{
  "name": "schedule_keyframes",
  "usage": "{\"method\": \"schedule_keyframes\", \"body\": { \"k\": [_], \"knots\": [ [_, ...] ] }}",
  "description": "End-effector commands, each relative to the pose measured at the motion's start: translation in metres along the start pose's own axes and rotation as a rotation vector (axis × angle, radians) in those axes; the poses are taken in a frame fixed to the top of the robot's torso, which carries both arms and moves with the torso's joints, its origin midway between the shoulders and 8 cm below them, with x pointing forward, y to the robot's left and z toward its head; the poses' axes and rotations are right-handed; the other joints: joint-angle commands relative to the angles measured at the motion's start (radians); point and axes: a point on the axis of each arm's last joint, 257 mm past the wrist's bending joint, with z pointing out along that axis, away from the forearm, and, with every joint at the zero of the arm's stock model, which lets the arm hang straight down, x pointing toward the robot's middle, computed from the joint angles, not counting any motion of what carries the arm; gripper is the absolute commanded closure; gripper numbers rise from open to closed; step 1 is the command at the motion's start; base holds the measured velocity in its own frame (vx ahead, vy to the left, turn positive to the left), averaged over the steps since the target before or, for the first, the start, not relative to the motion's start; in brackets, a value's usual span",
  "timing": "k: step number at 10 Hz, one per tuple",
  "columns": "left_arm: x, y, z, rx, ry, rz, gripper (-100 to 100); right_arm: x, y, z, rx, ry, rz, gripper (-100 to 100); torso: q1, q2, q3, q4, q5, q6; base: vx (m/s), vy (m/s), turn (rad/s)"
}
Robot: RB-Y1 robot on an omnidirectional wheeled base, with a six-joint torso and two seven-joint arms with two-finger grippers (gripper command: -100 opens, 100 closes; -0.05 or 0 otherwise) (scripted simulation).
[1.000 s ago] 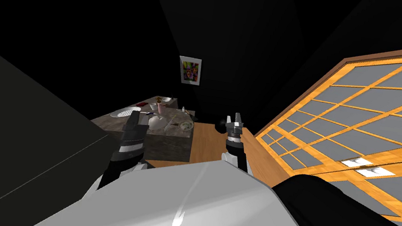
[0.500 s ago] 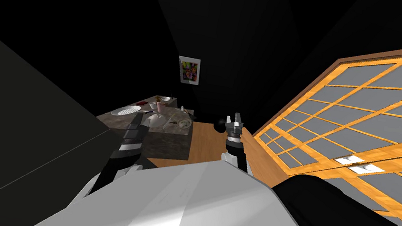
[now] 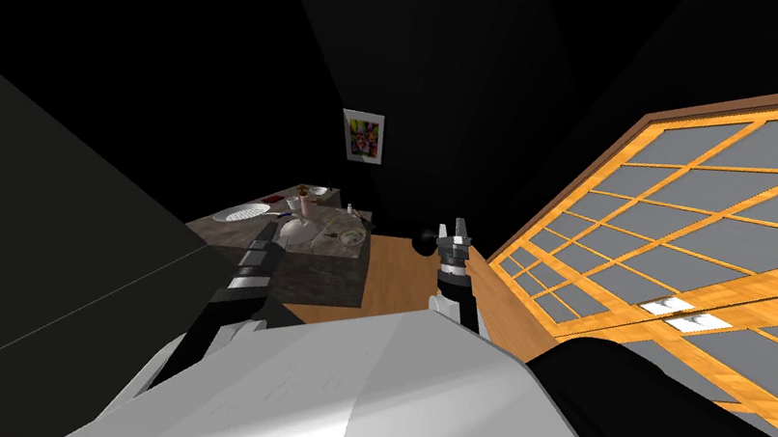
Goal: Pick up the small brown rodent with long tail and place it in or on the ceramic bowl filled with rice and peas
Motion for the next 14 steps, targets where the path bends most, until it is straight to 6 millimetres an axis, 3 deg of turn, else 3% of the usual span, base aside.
{"method": "schedule_keyframes", "body": {
  "k": [1, 4, 5, 10, 14],
  "knots": [
    [-0.012, 0.022, -0.001, -0.066, -0.002, -0.004, -100, 0.000, 0.000, 0.000, 0.000, 0.000, 0.000, 0, 0.000, 0.000, 0.000, 0.000, 0.000, 0.000, -0.038, -0.095, -0.005],
    [-0.020, 0.049, -0.002, -0.161, -0.003, -0.007, -100, 0.000, 0.000, 0.000, 0.000, 0.000, 0.000, 0, -0.001, -0.001, 0.000, 0.000, 0.000, 0.000, -0.017, -0.067, 0.001],
    [-0.020, 0.049, -0.002, -0.162, -0.003, -0.007, -100, 0.000, 0.000, 0.000, 0.000, 0.000, 0.000, 0, 0.000, -0.001, -0.001, 0.000, 0.000, 0.000, -0.005, -0.024, 0.003],
    [-0.049, 0.098, -0.009, -0.332, -0.023, -0.009, -100, 0.000, 0.000, 0.000, 0.000, 0.000, 0.000, 0, 0.000, -0.002, -0.001, 0.000, 0.000, 0.000, -0.001, -0.063, -0.003],
    [-0.059, 0.125, -0.017, -0.436, -0.030, -0.008, -100, 0.000, 0.000, 0.000, 0.000, 0.000, 0.000, 0, 0.001, -0.003, -0.002, -0.001, 0.000, 0.000, 0.016, -0.051, -0.001]
  ]
}}
